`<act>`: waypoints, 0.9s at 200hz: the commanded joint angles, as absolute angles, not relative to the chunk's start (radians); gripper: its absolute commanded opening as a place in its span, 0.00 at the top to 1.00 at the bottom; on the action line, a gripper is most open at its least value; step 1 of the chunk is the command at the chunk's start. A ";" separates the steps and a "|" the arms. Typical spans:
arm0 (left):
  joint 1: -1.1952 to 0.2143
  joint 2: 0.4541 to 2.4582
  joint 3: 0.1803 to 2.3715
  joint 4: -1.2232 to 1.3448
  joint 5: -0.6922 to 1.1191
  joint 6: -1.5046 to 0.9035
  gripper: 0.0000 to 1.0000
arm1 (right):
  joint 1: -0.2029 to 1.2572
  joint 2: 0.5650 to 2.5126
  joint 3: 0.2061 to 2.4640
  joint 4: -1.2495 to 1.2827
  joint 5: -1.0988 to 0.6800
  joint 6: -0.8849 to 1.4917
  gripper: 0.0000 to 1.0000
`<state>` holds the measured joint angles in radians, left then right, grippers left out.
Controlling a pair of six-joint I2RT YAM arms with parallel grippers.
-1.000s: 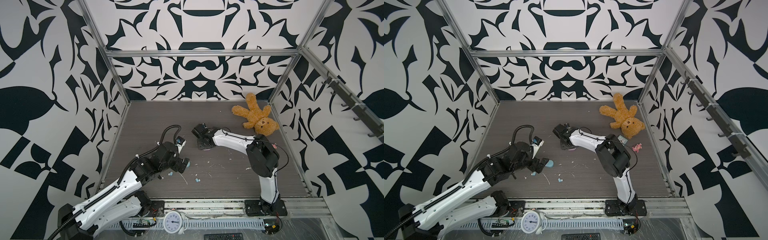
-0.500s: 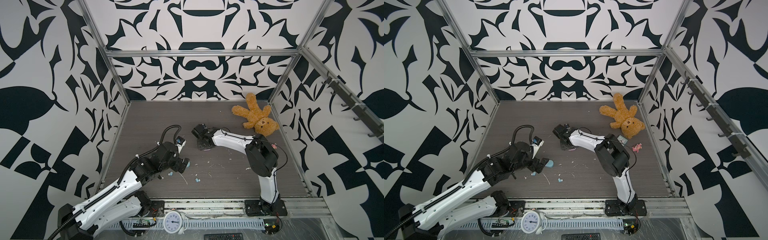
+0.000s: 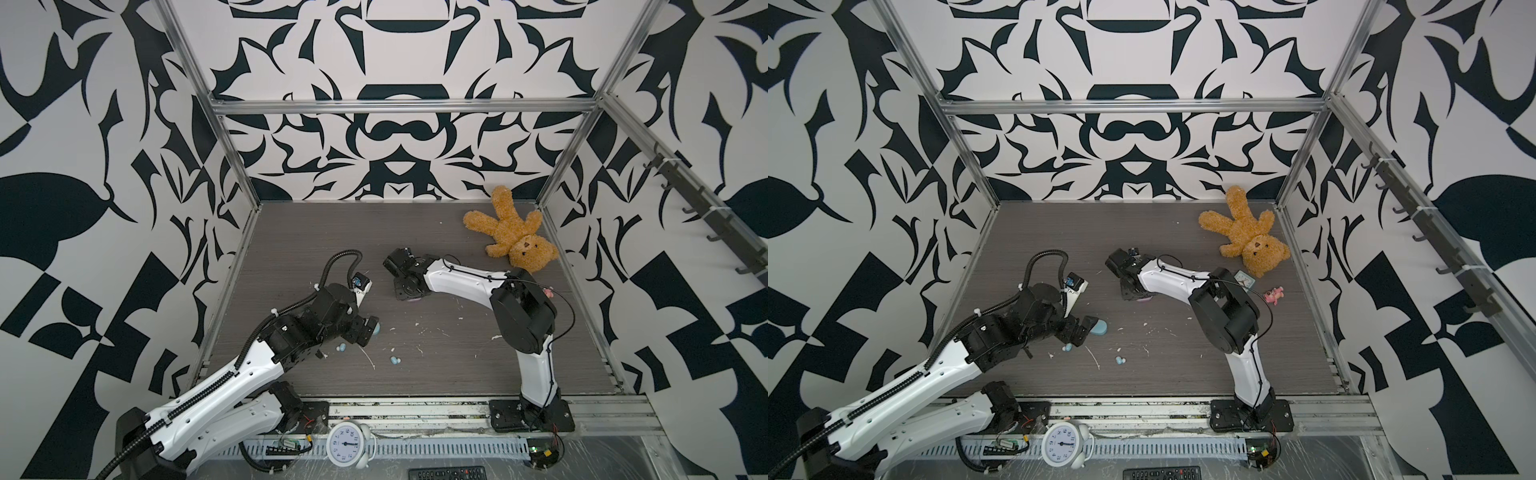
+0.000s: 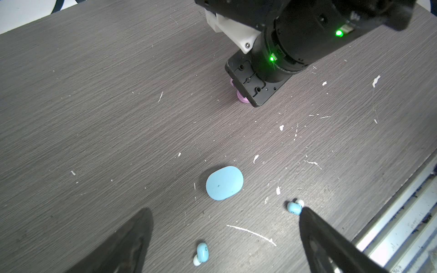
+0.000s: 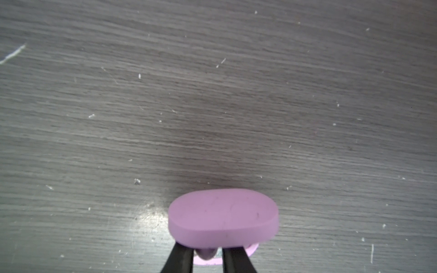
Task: Insert wireless bluetooth earbuds into charging case
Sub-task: Insert the wireless bluetooth earbud into the charging case.
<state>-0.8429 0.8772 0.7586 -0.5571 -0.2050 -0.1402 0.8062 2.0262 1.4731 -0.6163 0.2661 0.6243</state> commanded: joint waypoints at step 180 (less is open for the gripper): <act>-0.845 0.873 0.749 -0.552 -0.212 -0.137 0.01 | 0.804 1.993 1.478 -0.624 0.253 0.646 0.71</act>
